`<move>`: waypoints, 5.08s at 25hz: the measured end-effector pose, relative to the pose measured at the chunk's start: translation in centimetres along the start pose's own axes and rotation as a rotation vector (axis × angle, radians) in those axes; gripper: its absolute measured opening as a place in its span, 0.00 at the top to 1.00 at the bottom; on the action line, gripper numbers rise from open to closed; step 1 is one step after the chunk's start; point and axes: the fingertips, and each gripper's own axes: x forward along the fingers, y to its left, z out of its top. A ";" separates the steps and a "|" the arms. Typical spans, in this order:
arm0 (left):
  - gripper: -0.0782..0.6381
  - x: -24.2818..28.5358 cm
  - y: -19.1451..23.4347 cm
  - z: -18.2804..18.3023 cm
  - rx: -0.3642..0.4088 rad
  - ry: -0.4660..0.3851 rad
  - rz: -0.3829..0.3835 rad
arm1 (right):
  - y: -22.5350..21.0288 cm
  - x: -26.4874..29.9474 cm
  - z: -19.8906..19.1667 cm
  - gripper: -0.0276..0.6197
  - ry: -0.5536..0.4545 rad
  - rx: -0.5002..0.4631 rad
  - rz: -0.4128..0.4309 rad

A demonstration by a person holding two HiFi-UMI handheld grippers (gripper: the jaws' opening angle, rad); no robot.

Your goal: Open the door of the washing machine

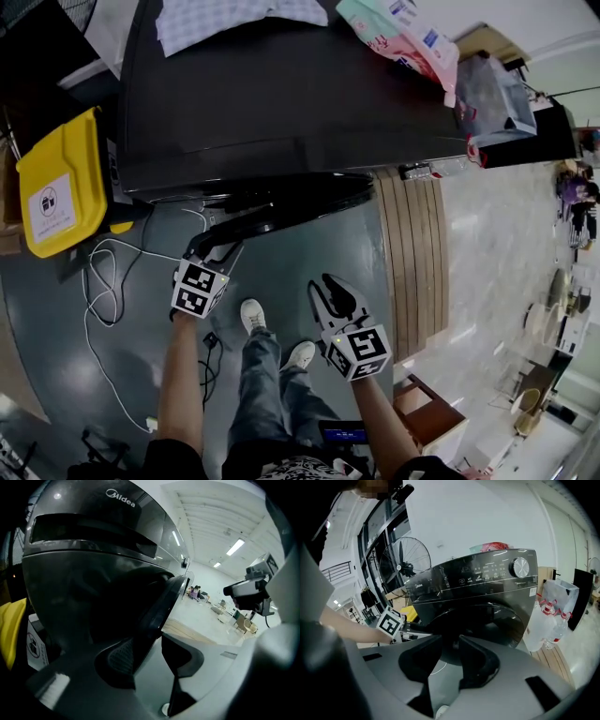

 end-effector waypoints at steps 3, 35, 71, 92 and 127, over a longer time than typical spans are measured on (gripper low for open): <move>0.66 -0.6 -2.3 -1.4 -0.064 -0.016 -0.001 | -0.2 -0.4 0.1 0.78 -0.003 -0.005 -0.005; 0.70 -3.0 -20.1 -7.5 0.072 0.135 -0.290 | -2.7 0.1 -4.1 0.56 0.169 0.281 -0.137; 0.71 -7.7 -12.3 1.0 -0.200 -0.157 0.085 | -14.4 -14.2 -11.8 0.70 0.271 0.314 -0.513; 0.80 -35.2 -37.6 9.2 -0.141 -0.449 0.433 | 5.3 -40.9 -1.0 0.95 -0.376 0.101 -0.013; 0.78 -39.5 -39.6 8.6 -0.165 -0.550 0.474 | 9.5 -43.1 -1.4 0.96 -0.378 -0.089 0.046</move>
